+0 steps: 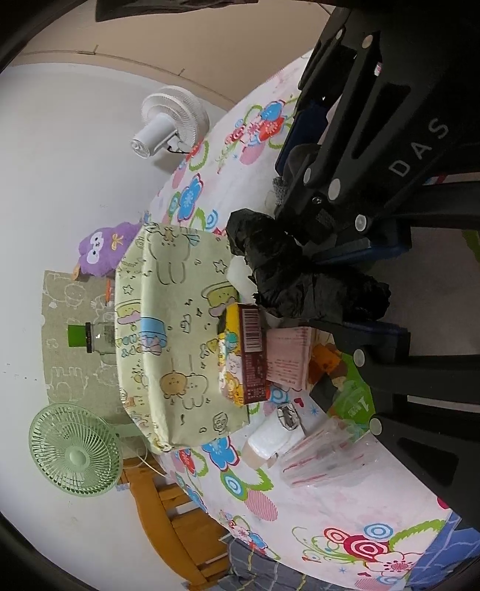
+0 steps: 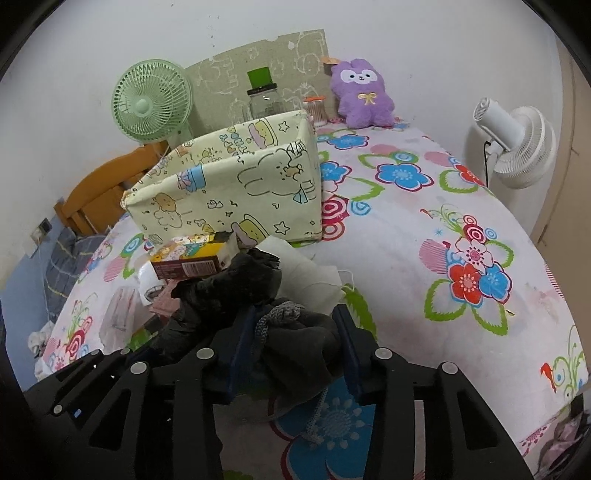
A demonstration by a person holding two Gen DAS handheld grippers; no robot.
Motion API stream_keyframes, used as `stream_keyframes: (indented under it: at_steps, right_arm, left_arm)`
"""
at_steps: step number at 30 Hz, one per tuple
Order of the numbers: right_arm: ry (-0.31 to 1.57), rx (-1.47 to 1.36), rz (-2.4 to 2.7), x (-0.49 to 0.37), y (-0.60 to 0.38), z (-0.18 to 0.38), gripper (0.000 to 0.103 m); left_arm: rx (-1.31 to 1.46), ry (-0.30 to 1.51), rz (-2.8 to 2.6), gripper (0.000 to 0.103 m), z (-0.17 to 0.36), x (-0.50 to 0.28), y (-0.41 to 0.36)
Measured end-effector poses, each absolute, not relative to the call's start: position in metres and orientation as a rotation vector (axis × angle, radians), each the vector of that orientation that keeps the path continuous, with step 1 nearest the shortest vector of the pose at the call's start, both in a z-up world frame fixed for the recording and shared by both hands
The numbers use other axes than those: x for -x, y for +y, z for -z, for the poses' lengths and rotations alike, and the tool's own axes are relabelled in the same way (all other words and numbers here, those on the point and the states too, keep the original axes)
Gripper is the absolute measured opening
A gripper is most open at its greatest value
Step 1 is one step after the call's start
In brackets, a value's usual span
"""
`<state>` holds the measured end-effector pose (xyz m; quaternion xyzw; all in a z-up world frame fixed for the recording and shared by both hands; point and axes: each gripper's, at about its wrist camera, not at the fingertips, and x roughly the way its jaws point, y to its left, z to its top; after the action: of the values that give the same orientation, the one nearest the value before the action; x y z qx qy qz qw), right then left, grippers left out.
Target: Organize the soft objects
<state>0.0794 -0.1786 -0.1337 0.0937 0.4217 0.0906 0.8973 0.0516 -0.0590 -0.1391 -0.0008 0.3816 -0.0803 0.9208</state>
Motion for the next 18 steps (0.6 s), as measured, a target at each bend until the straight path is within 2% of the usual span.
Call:
stream_keyframes:
  at_steps: [18]
  right_arm:
    - [0.783, -0.164, -0.176, -0.082, -0.168, 0.081, 0.042]
  left_arm:
    - [0.033, 0.699, 0.156, 0.024, 0.091, -0.054, -0.051]
